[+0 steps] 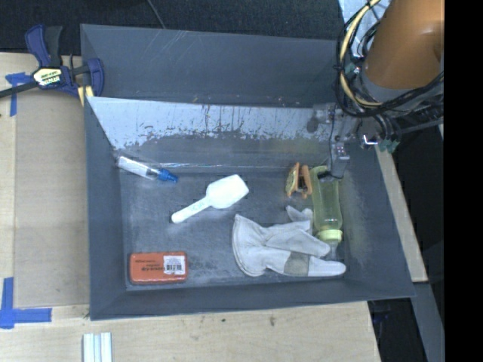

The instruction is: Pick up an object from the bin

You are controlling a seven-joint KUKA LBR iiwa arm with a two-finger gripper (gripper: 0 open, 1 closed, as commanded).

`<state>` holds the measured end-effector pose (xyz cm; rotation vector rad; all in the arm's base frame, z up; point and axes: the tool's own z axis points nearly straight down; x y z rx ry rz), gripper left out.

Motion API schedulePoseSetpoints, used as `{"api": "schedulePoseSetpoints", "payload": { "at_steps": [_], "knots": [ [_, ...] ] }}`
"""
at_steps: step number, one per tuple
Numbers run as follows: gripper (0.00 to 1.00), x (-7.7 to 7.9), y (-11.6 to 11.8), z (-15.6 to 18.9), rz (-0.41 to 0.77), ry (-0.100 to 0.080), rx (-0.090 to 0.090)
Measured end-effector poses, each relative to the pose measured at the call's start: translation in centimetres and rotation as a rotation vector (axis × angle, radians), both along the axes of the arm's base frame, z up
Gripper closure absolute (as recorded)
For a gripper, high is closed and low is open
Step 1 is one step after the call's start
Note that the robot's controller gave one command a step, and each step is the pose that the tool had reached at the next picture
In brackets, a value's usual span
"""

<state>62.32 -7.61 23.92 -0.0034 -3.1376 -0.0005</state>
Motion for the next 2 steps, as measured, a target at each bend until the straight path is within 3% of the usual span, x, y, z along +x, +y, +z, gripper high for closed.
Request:
{"api": "schedulePoseSetpoints", "payload": {
  "at_steps": [1,2],
  "knots": [
    [0.00,0.1,0.0,0.6,0.002,-0.009,-0.001],
    [0.00,-1.9,5.2,-4.3,-0.015,-0.012,-0.002]
  ]
}}
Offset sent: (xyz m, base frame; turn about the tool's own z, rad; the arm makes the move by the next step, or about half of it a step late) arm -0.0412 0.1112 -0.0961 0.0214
